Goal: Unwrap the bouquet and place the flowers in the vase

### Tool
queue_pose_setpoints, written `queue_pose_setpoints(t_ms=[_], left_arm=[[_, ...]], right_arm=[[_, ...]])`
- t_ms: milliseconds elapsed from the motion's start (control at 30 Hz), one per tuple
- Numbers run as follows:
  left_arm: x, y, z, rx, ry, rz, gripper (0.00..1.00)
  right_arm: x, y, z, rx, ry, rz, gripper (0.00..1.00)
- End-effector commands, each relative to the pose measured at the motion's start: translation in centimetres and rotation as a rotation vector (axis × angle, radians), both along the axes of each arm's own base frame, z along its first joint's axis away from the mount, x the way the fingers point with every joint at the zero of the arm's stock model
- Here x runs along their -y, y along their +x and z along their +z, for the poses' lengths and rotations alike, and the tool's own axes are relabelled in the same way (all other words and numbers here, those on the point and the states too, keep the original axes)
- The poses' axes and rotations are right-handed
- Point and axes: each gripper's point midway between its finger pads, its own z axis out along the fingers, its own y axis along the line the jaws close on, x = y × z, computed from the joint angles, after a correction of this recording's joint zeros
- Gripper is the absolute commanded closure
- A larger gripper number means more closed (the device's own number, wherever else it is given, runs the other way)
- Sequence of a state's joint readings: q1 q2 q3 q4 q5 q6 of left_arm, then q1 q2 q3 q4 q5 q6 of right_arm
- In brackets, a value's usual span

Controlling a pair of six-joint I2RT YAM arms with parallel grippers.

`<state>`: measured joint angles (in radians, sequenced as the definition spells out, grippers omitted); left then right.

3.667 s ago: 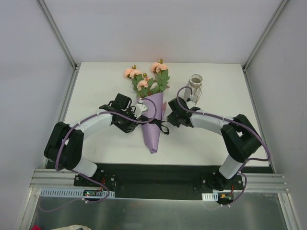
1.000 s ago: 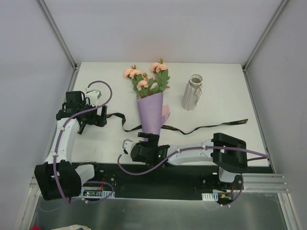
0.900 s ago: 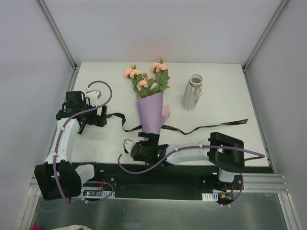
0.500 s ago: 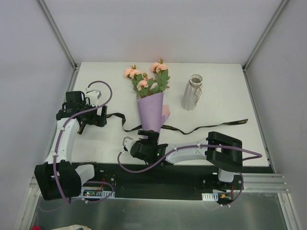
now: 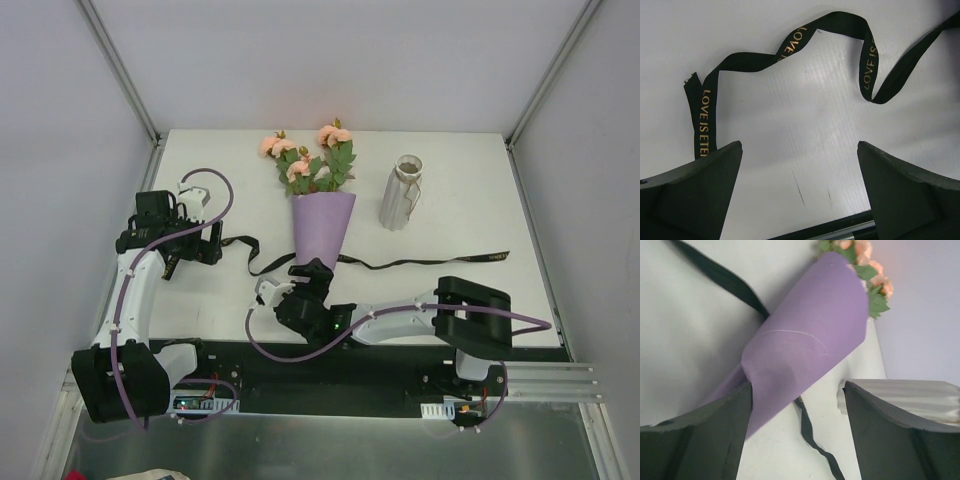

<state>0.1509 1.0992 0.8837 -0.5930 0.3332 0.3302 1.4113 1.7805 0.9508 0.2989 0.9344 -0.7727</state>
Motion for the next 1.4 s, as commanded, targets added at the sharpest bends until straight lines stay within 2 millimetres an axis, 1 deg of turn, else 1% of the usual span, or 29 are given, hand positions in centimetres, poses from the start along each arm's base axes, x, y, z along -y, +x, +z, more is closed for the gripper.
queue_pose_setpoints(t_ms=[0,33,100,167,200,233,267,300,333,367,400,433,467,500,533,567,600,633,667,700,767,800,833,867,933,1033,1100,1133,1367], left_arm=[[0.3,0.0,1.3,0.036,-0.011,-0.007,0.01],[0.3,-0.1,1.2,0.034,-0.010,-0.004,0.01],[0.3,-0.1,1.4,0.039,-0.010,-0.001,0.01],[0.4,-0.1,1.5,0.045,-0.013,-0.002,0.01],[0.4,-0.1,1.6,0.045,-0.014,-0.003,0.01],[0.4,-0.2,1.6,0.048,-0.016,-0.003,0.01],[0.5,-0.2,1.7,0.051,-0.017,-0.003,0.01],[0.5,-0.2,1.7,0.049,-0.018,-0.004,0.01],[0.5,-0.1,1.8,0.052,-0.018,-0.003,0.01],[0.5,-0.1,1.8,0.054,-0.019,-0.006,0.01],[0.5,-0.1,1.8,0.054,-0.021,-0.005,0.01],[0.5,-0.1,1.9,0.055,-0.021,-0.004,0.01],[0.6,-0.1,1.9,0.056,-0.022,-0.006,0.01],[0.6,-0.1,1.9,0.055,-0.023,-0.007,0.01],[0.6,-0.1,1.8,0.053,-0.025,-0.008,0.01],[0.6,-0.1,1.9,0.054,-0.027,-0.007,0.01],[0.7,-0.2,1.9,0.053,-0.031,-0.009,0.01],[0.8,-0.1,1.9,0.053,-0.033,-0.009,0.01],[0.8,-0.2,1.7,0.048,-0.036,-0.009,0.01],[0.9,-0.3,1.6,0.046,-0.039,-0.011,0.01],[0.9,-0.3,1.5,0.045,-0.038,-0.013,0.01],[0.9,-0.4,1.4,0.043,-0.039,-0.014,0.01],[0.9,-0.4,1.4,0.041,-0.038,-0.016,0.01],[0.9,-0.4,1.4,0.043,-0.036,-0.017,0.01],[0.9,-0.5,1.4,0.045,-0.036,-0.023,0.01],[0.9,-0.4,1.3,0.042,-0.038,-0.023,0.01],[1.0,-0.4,1.4,0.046,-0.037,-0.027,0.01],[1.0,-0.4,1.4,0.043,-0.041,-0.029,0.01],[1.1,-0.3,1.2,0.039,-0.048,-0.031,0.01]], right_arm=[[0.4,-0.3,7.8,0.118,0.230,-0.056,0.24],[0.6,-0.7,8.1,0.128,0.235,-0.053,0.24],[1.2,-0.9,9.6,0.150,0.291,-0.081,0.24],[2.1,-1.4,9.9,0.152,0.326,-0.106,0.25],[2.8,-1.4,10.6,0.153,0.358,-0.119,0.25],[3.1,-1.6,10.7,0.152,0.370,-0.128,0.25],[4.0,-1.7,10.2,0.149,0.376,-0.154,0.25],[4.7,-1.7,10.6,0.145,0.403,-0.170,0.25],[5.2,-1.8,10.5,0.140,0.416,-0.186,0.24],[5.9,-1.9,9.7,0.120,0.417,-0.199,0.25],[6.3,-2.1,9.9,0.098,0.446,-0.200,0.24],[6.4,-2.2,9.5,0.071,0.449,-0.193,0.21],[6.1,-2.7,8.4,0.019,0.404,-0.147,0.18],[5.4,-2.9,8.3,-0.021,0.432,-0.138,0.15],[5.3,-3.0,7.6,-0.048,0.391,-0.123,0.11],[4.3,-3.5,6.9,-0.097,0.378,-0.080,0.08],[3.2,-3.7,6.7,-0.124,0.369,-0.059,0.05],[2.8,-3.8,6.2,-0.148,0.348,-0.042,0.02],[1.9,-4.1,5.7,-0.190,0.335,-0.007,0.00],[1.1,-3.9,5.1,-0.198,0.309,-0.007,0.01],[0.8,-3.1,4.3,-0.193,0.270,-0.026,0.00],[0.5,-2.8,3.0,-0.199,0.231,-0.029,0.00],[0.2,-2.2,3.1,-0.194,0.233,-0.034,0.00],[0.1,-1.8,2.3,-0.194,0.210,-0.039,0.00],[-0.1,-0.8,2.2,-0.177,0.205,-0.052,0.00],[-0.4,0.1,1.7,-0.149,0.173,-0.063,0.00],[-0.2,1.2,1.3,-0.103,0.127,-0.088,0.00],[-0.4,1.5,1.4,-0.086,0.134,-0.095,0.00],[-1.2,3.6,0.4,-0.064,0.129,-0.115,0.00]])
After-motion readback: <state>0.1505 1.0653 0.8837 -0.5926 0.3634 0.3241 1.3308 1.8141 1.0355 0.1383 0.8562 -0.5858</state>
